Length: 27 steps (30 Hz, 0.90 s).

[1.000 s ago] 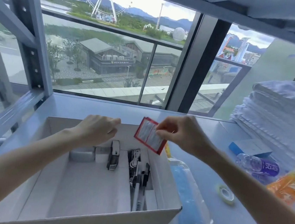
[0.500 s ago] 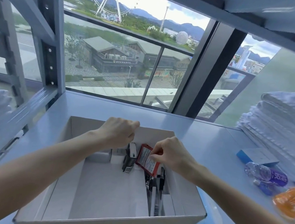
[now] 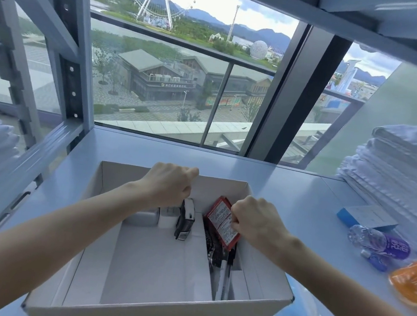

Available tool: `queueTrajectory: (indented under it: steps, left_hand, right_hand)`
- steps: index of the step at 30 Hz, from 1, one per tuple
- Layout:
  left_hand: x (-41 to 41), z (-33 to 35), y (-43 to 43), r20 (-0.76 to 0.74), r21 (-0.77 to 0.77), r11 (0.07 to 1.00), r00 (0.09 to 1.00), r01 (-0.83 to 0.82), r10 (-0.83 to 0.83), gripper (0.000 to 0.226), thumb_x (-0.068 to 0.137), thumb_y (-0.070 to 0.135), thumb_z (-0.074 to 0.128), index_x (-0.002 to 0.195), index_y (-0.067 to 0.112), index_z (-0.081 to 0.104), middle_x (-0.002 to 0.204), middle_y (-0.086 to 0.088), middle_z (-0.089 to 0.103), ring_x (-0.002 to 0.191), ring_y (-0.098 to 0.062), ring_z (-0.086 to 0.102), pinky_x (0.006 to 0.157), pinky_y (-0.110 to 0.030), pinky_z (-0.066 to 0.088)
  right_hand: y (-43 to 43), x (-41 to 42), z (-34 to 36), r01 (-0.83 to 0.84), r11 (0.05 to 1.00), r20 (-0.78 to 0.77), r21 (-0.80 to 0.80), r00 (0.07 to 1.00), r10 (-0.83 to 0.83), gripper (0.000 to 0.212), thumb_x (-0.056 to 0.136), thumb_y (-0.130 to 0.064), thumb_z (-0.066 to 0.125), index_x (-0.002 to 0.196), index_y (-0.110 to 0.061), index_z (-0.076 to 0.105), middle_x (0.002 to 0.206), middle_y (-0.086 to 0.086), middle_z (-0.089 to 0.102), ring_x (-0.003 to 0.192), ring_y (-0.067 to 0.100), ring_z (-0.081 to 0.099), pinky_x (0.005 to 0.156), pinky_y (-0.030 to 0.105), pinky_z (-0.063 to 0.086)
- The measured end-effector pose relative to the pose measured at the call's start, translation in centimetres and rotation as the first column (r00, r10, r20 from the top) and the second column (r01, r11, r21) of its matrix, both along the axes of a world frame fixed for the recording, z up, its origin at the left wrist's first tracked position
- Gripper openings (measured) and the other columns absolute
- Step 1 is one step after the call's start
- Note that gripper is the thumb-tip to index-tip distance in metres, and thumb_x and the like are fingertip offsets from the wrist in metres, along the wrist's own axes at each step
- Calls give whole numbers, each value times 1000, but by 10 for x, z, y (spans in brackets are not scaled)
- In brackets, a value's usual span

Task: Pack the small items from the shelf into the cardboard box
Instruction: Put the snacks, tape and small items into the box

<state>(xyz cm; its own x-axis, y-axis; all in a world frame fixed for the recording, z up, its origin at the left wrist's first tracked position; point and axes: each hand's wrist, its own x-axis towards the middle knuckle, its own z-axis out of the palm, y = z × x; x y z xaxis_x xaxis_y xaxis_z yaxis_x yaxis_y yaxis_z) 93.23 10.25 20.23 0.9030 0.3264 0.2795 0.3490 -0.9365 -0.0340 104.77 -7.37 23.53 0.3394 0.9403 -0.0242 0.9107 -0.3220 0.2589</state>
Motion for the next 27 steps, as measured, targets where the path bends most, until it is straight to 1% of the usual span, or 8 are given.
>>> queueTrajectory:
  steps: [2,4,14,17,19,22,25,27]
  left_hand:
    - [0,0,-1,0,-2,1000,1000,-1,1,5,88,20,41,88,17,37,85,-2,61,65,-26,49,47,-29,22]
    - [0,0,-2,0,3,1000,1000,0,0,7,88,20,41,91,15,40,86,-2,61,70,-29,55,50,-30,25]
    - [-3,2,-6,1,20,1000,1000,-12,12,16,89,23,42,101,13,43,92,-3,61,79,-28,58,55,-31,28]
    - [-4,2,-8,4,27,1000,1000,-13,13,17,89,25,43,101,13,43,93,-3,61,78,-27,57,56,-31,29]
    - [-5,3,-8,2,24,1000,1000,-15,15,18,90,27,44,102,13,43,95,-2,61,79,-26,58,57,-30,31]
    - [-5,3,-8,3,5,1000,1000,-23,23,24,91,29,45,109,14,44,100,-1,62,83,-25,60,59,-30,33]
    - [-3,5,-6,1,-16,999,999,-34,34,27,91,31,45,112,15,45,104,0,63,83,-24,60,59,-31,36]
    - [0,7,-7,0,-35,999,999,-33,33,28,92,32,45,114,15,45,106,0,63,82,-24,60,58,-31,37]
  right_hand:
    - [0,-3,-3,-27,997,92,-75,995,34,9,85,-7,56,85,-11,65,89,5,68,83,27,65,60,28,40]
    - [2,-5,-5,-65,988,152,-140,985,87,7,84,-7,58,83,-13,63,88,5,67,83,27,66,58,29,35]
    - [6,2,-9,-180,966,212,-187,953,219,8,86,-11,56,88,-13,64,94,5,66,91,25,57,61,31,41]
    - [1,8,-4,-256,963,112,-81,958,264,15,90,-18,52,93,-13,65,96,3,66,94,23,55,64,32,43]
    - [-7,17,5,-311,948,-25,73,949,314,19,91,-23,52,94,-15,69,94,-1,67,96,19,54,69,32,47]
    - [-24,28,15,-367,886,-207,283,879,430,14,88,-19,61,89,-14,74,83,0,68,83,15,55,71,30,50]
    - [-37,40,19,-394,822,-224,412,830,510,7,82,-15,69,86,-13,74,79,0,67,73,10,53,65,25,50]
    - [-44,55,18,-365,791,-212,490,831,515,7,81,-12,70,87,-12,73,81,0,66,72,11,57,64,22,51]
